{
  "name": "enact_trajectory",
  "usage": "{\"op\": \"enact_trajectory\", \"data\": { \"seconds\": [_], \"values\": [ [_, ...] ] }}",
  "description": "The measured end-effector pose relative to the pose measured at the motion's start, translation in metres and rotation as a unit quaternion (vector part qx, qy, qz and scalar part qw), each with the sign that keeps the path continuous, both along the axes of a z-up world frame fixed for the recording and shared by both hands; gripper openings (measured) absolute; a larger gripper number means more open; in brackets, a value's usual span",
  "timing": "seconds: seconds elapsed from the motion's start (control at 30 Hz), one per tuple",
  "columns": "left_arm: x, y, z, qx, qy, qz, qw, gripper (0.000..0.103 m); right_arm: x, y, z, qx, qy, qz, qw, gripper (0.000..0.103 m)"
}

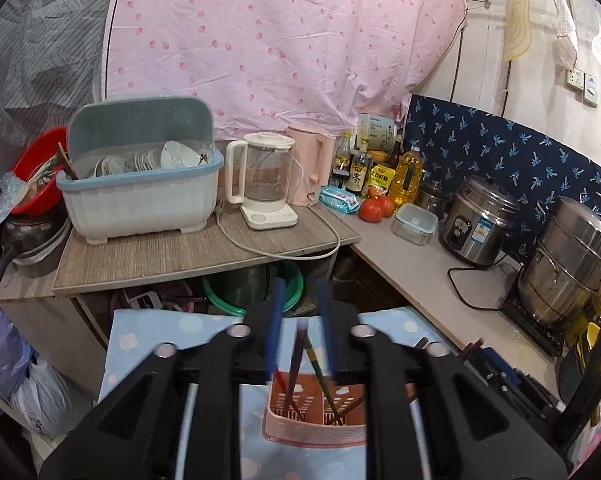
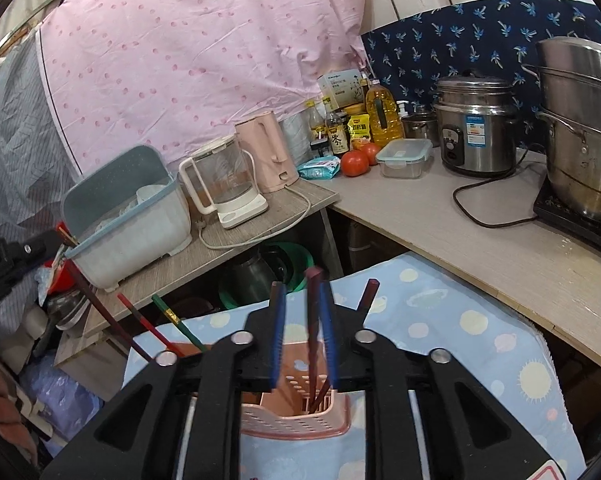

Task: Organize utensils
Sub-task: 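Open both tools to drop the chopsticks into the pink basket, then move both tools back down to the remaining green and red chopsticks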

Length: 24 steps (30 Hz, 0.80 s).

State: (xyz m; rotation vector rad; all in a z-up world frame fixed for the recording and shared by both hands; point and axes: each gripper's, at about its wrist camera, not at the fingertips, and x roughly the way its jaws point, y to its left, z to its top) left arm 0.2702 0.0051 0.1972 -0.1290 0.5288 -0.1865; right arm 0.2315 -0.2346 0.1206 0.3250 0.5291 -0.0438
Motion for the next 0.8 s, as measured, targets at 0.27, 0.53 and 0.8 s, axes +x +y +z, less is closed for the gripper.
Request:
{"op": "enact_trajectory", "data": {
  "seconds": [0.27,0.53,0.8],
  "values": [
    [-0.019,0.008,-0.015,-0.010,0.019,-0.001,0.9998,0.043,-0.026,0.000,0.004,0.011,-0.006,0.004,1.000,0.029],
    [-0.059,0.002,-0.045,-0.011,0.070,-0.035,0.9969,0.054,-0.070,0.007,-0.014,0.023,0.013,0.018,0.999,0.029],
    [-0.114,-0.010,-0.117,0.005,0.139,-0.059,0.9886,0.055,-0.123,0.018,-0.068,0.019,0.072,0.032,0.997,0.031]
  ]
}}
